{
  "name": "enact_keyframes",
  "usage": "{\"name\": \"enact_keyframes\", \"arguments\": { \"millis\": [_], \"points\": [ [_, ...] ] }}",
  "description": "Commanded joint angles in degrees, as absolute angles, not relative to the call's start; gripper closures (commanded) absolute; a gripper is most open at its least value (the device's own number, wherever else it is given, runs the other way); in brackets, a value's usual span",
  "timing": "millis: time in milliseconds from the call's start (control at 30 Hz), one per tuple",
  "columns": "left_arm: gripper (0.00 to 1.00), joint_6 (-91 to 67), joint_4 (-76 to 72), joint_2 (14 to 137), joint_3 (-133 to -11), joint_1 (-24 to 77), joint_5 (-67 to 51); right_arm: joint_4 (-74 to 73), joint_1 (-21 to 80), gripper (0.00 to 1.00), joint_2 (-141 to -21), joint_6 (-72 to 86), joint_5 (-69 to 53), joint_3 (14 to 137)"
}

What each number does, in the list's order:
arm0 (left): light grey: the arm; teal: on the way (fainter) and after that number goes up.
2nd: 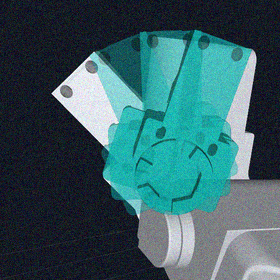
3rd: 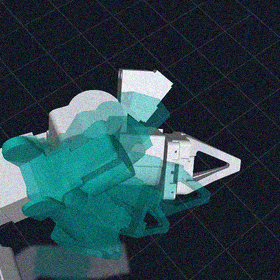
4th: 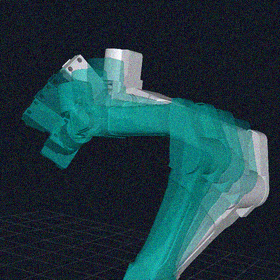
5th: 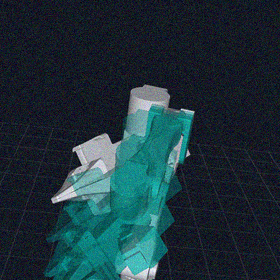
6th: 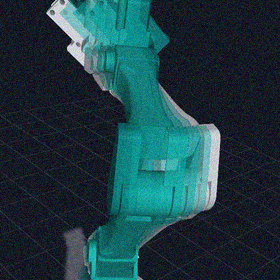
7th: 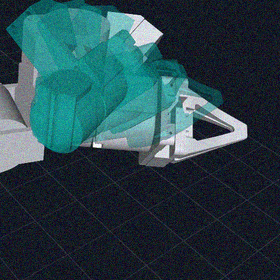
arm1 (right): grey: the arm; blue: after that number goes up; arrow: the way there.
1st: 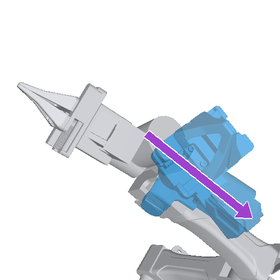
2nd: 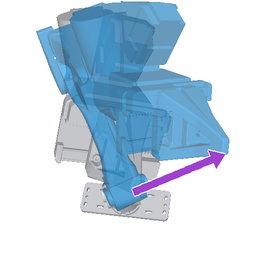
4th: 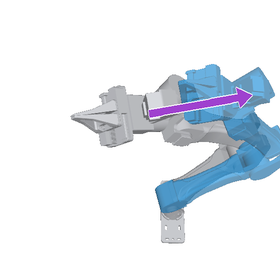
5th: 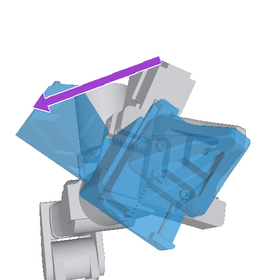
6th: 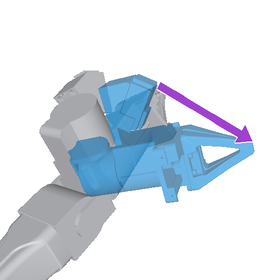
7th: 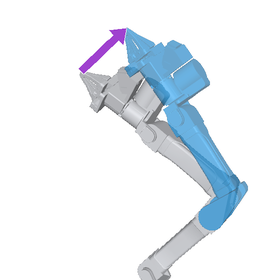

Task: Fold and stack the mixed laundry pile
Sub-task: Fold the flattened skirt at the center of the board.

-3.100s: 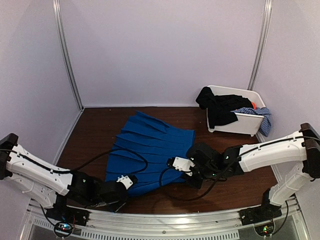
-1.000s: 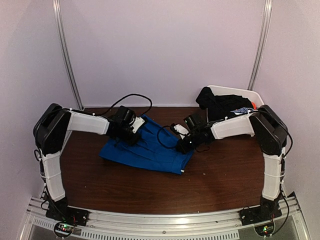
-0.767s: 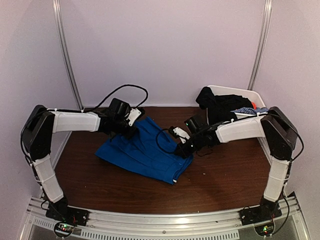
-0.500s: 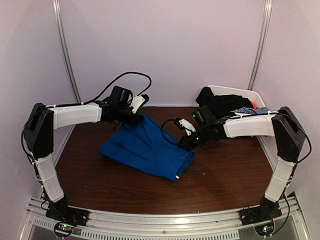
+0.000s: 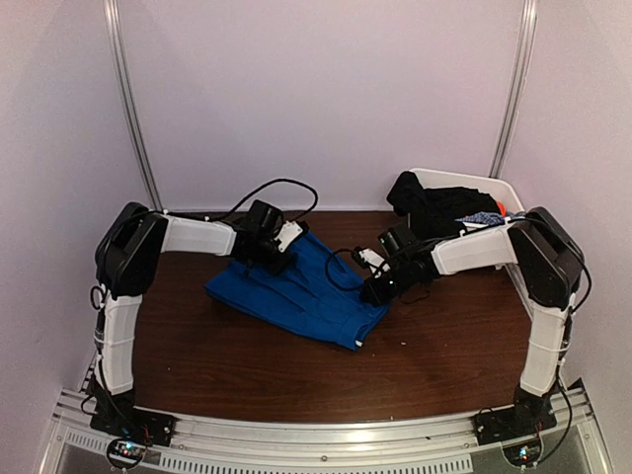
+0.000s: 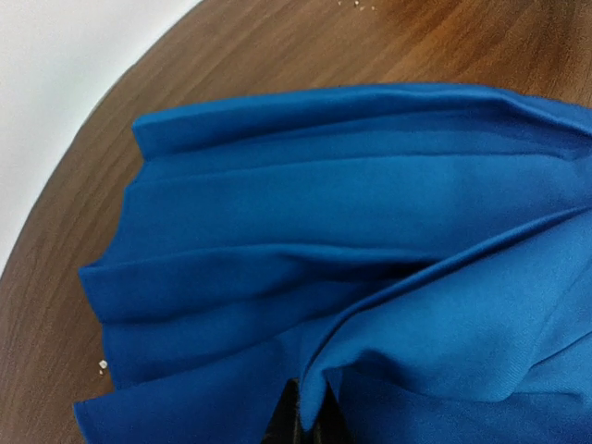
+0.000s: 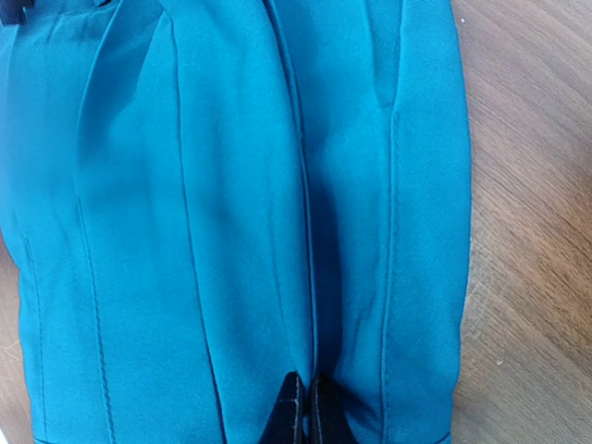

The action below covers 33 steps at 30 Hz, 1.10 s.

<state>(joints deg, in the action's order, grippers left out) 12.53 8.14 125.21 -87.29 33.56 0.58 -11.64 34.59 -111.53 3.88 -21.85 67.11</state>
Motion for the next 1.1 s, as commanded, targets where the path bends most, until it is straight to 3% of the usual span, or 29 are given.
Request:
{"name": "enact_keyframes", "arguments": {
  "millis": [0, 200, 333, 400, 467, 533, 600, 833, 1067],
  "points": [
    [1.00, 12.2, 4.5, 125.2, -86.0, 33.2, 0.4, -12.0, 35.0, 1.00, -112.8, 5.0, -24.1, 67.2],
    [1.00, 10.7, 6.9, 124.4, -89.5, 30.3, -2.3, -10.3, 38.8, 1.00, -112.0, 7.5, -28.3, 63.6],
    [0.92, 11.8, 11.8, 128.2, -98.4, 29.1, -5.1, -8.2, 42.6, 0.98, -108.2, 10.7, -33.5, 60.4],
    [0.76, 11.6, 17.0, 130.4, -104.2, 29.1, -7.0, -6.0, 43.2, 0.74, -104.8, 13.2, -37.7, 59.3],
    [0.66, 9.2, 18.9, 129.1, -105.6, 29.1, -7.0, -5.6, 42.7, 0.55, -100.7, 14.5, -37.8, 59.1],
    [0.53, 5.1, 17.1, 124.5, -101.6, 29.1, -5.6, -5.9, 40.5, 0.45, -97.0, 15.4, -36.9, 59.1],
    [0.48, 0.9, 15.7, 118.8, -96.1, 29.1, -3.4, -5.5, 37.1, 0.40, -95.0, 16.6, -35.4, 58.3],
    [0.41, -13.2, 17.3, 104.1, -74.2, 29.4, 1.2, -7.7, 31.1, 0.49, -103.7, 14.3, -32.3, 59.5],
    [0.45, -17.0, 14.5, 100.6, -60.8, 29.9, -0.9, -1.8, 32.5, 0.60, -111.6, 16.4, -39.5, 60.9]
  ]
}}
